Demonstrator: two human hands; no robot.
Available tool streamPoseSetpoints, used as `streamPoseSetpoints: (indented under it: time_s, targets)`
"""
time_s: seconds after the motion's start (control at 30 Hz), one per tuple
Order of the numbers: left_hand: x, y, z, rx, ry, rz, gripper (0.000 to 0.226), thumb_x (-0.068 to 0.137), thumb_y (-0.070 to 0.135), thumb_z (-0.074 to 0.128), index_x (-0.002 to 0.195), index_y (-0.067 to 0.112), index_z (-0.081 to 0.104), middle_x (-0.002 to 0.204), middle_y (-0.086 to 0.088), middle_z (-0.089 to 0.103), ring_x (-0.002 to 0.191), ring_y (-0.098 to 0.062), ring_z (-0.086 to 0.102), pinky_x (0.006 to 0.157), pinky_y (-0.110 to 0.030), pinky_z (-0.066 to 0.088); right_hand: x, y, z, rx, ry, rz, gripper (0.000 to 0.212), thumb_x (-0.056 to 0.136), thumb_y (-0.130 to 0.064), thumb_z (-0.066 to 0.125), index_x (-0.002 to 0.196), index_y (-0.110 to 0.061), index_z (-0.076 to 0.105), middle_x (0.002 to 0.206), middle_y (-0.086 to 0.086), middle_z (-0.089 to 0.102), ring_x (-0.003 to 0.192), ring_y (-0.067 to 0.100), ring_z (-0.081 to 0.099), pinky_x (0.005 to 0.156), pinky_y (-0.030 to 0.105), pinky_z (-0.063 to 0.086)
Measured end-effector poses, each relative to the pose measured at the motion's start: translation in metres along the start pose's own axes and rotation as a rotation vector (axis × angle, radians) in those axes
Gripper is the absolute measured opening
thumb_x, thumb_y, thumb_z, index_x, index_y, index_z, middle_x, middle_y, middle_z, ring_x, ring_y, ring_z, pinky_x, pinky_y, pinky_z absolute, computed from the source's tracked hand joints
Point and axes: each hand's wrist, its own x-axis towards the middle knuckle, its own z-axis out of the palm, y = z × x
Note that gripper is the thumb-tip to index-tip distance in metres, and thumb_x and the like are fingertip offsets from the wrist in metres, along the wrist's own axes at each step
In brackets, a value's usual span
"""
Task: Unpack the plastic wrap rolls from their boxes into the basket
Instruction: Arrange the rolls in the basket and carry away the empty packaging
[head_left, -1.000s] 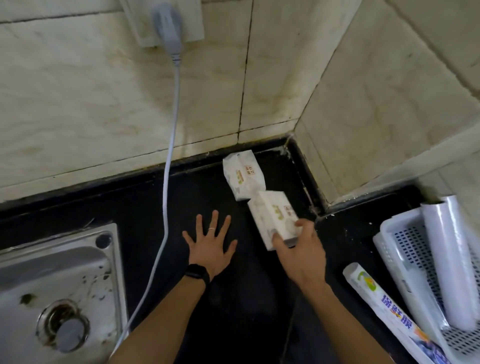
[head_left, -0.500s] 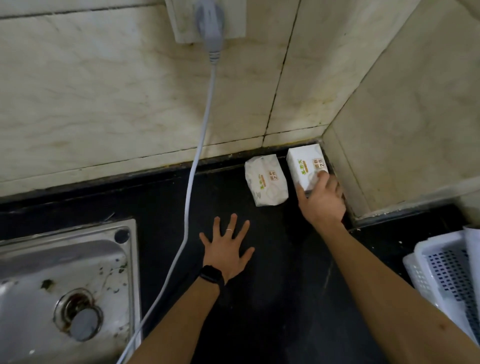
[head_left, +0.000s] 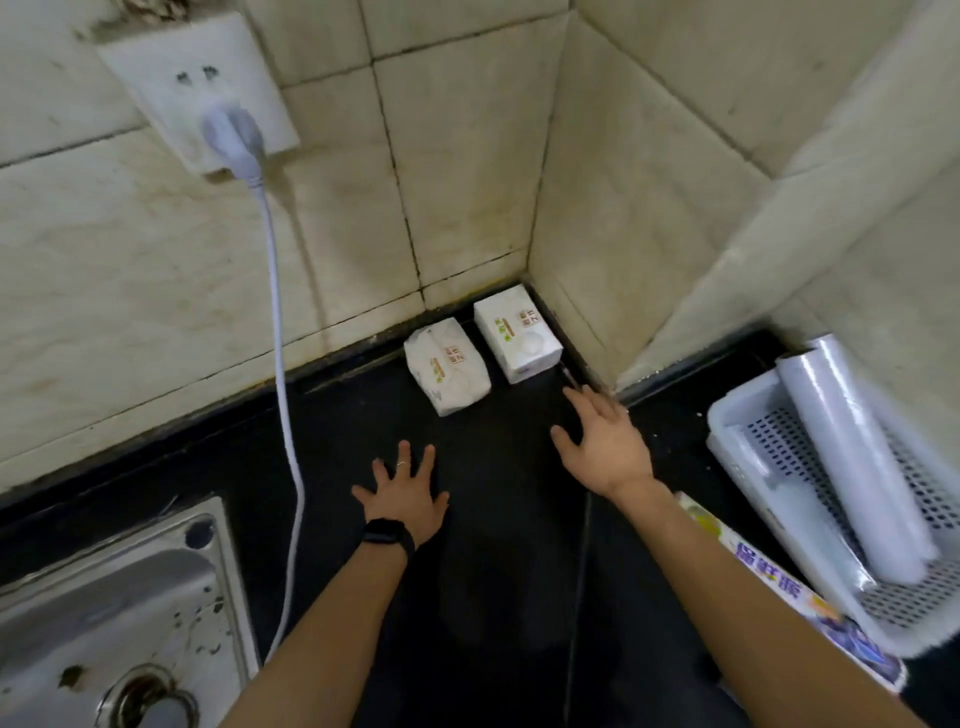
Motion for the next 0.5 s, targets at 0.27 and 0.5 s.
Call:
streamPoseSetpoints:
  time_s: [0.27, 0.5]
  targets:
    - [-0.048, 0.128, -0.009, 0.071, 0.163, 0.392, 0.050, 0.097, 0.043, 0.044, 0.145, 0.031, 0.042, 0.158, -0.003, 0.033, 0.144, -0.026, 0.028, 0.114, -0.043, 0.032, -0.146, 0.112, -0.011, 0.331, 0.150, 0.162, 0.050, 0.094, -0.038, 0.063, 0.141, -0.023, 0.054, 0.141, 0.001, 0.059, 0.136, 0.019, 0.043, 0.112, 0.031, 0.036]
    - [-0.087, 0.256, -0.002, 0.087, 0.215, 0.755, 0.049, 0.095, 0.038, 0.050, 0.143, 0.031, 0.047, 0.155, 0.001, 0.037, 0.142, -0.019, 0.033, 0.115, -0.035, 0.032, -0.218, 0.197, -0.031, 0.595, 0.492, 0.359, 0.031, 0.095, -0.034, 0.062, 0.124, -0.027, 0.063, 0.120, -0.009, 0.065, 0.112, 0.015, 0.060, 0.097, 0.040, 0.051]
